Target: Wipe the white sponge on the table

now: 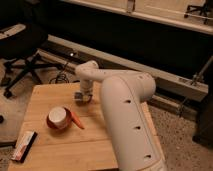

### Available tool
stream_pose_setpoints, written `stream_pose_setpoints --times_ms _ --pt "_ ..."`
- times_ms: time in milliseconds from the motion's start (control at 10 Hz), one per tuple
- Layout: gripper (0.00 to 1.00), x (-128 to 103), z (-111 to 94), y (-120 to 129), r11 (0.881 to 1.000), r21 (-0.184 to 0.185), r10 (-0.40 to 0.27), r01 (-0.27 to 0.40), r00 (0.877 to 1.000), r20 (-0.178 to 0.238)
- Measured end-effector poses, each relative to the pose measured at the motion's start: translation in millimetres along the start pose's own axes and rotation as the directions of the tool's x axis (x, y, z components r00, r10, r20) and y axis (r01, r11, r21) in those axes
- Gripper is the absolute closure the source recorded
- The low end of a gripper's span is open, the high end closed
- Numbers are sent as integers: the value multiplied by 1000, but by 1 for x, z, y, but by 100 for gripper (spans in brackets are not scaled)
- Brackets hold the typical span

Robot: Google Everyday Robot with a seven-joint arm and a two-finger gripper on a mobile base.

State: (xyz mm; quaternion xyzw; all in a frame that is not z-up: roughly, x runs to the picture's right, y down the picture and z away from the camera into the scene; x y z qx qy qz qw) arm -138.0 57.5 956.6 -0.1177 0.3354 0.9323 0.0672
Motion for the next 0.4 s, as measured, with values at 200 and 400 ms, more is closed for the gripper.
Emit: stream_pose_setpoints --times_ms 200,400 --pt "80 -2 -6 17 999 -35 24 -25 999 -21" --pt "80 -2 -6 25 999 -37 37 -39 998 -52"
